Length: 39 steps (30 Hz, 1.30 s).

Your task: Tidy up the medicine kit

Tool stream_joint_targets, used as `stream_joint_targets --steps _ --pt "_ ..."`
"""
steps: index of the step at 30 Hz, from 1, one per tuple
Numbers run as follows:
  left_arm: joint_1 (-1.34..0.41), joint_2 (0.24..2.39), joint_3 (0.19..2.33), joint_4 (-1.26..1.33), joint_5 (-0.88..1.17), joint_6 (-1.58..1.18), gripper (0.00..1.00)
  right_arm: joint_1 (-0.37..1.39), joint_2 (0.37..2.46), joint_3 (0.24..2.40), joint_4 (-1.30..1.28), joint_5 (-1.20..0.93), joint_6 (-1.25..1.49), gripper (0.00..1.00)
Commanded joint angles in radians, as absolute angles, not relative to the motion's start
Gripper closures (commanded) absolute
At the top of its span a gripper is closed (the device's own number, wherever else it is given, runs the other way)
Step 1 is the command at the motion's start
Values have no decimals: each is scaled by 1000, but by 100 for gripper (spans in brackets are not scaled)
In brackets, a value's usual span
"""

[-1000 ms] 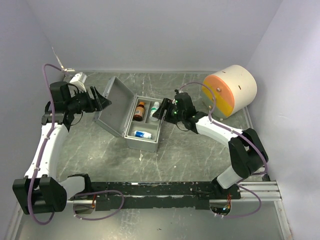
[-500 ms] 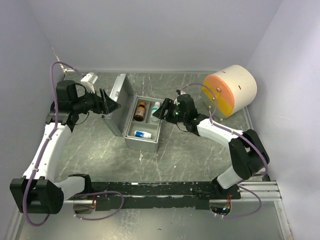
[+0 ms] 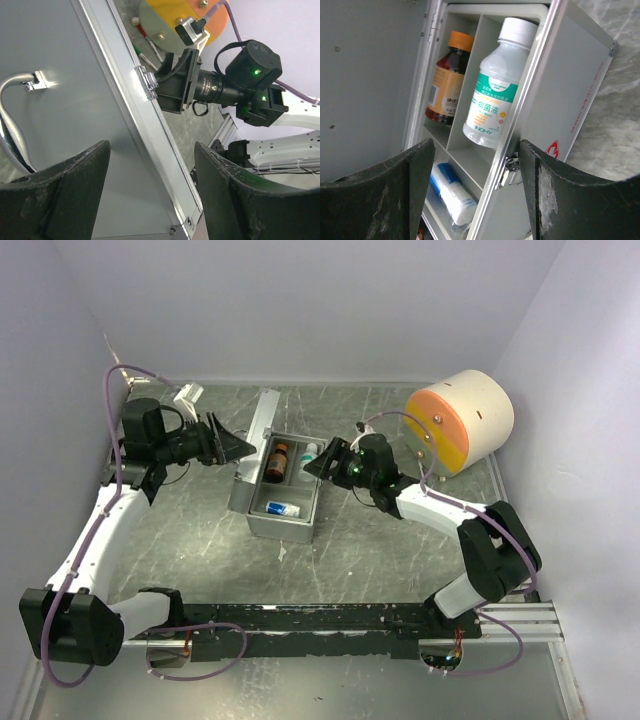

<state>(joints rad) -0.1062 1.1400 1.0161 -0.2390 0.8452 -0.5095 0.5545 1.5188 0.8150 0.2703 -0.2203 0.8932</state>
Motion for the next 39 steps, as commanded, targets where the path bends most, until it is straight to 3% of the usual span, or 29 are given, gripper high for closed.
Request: stream_joint_targets --steps 1,5,9,12,18,22,26,32,39 --pt "-141 1163 1014 -174 910 -582 23 557 1501 806 396 -317 880 32" --pt "-163 1187 1005 -107 932 -653 23 556 1442 776 337 -234 838 32" --pt "-172 1207 1013 -94 934 -681 23 553 1306 771 84 62 840 33" --pt "-172 1217 1018 -64 945 -726 22 548 1206 748 12 155 790 33" --pt "-172 1218 1017 37 980 -807 22 548 1125 774 3 -26 574 33" --pt "-172 1216 1089 -282 739 -604 20 550 1158 786 3 -173 573 34" --pt "-172 1238 1085 -397 541 -514 21 552 1192 738 66 -266 642 42" --pt "-172 1325 1043 -384 593 -468 24 617 1257 701 175 -325 705 52" --pt "-172 1412 1061 -322 685 -473 29 711 1324 658 298 -235 782 65"
